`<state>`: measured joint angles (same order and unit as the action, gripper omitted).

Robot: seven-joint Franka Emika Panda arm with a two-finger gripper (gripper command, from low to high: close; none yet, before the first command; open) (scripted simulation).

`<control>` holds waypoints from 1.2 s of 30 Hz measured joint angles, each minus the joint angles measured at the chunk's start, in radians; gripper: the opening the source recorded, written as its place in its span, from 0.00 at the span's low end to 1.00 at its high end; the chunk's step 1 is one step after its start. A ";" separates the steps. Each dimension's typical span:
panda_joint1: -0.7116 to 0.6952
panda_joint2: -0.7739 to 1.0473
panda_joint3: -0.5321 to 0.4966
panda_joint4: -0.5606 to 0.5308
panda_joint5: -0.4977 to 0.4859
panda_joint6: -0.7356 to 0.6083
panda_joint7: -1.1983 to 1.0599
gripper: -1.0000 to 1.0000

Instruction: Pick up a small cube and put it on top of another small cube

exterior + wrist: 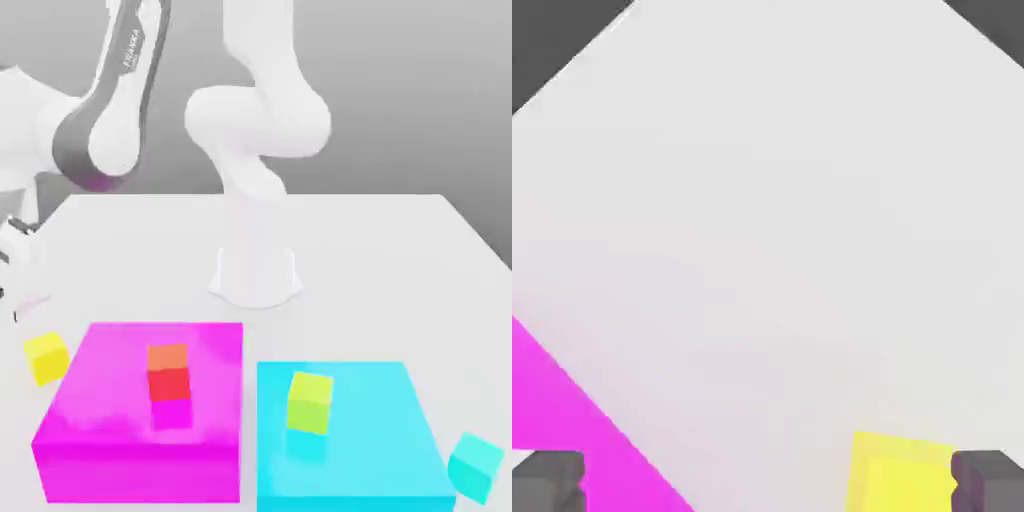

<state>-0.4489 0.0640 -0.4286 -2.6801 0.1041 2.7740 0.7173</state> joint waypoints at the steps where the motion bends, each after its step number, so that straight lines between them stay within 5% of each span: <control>1: -0.014 0.039 0.007 -0.006 0.036 0.022 -0.026 0.50; 6: -0.148 0.224 0.171 0.022 0.232 0.153 -0.173 0.50; 7: -0.174 0.257 0.205 0.030 0.266 0.178 -0.199 0.00; 14: -0.184 0.263 0.216 0.031 0.269 0.183 -0.201 0.00; 20: -0.100 0.071 0.083 -0.009 0.048 0.044 -0.034 0.00; 27: 0.122 0.037 0.248 0.180 0.088 -0.064 0.120 0.00; 36: 0.398 0.101 0.425 0.276 -0.027 -0.154 0.431 0.00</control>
<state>-0.0506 0.1646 -0.0039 -2.4044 0.0766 2.6197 1.1483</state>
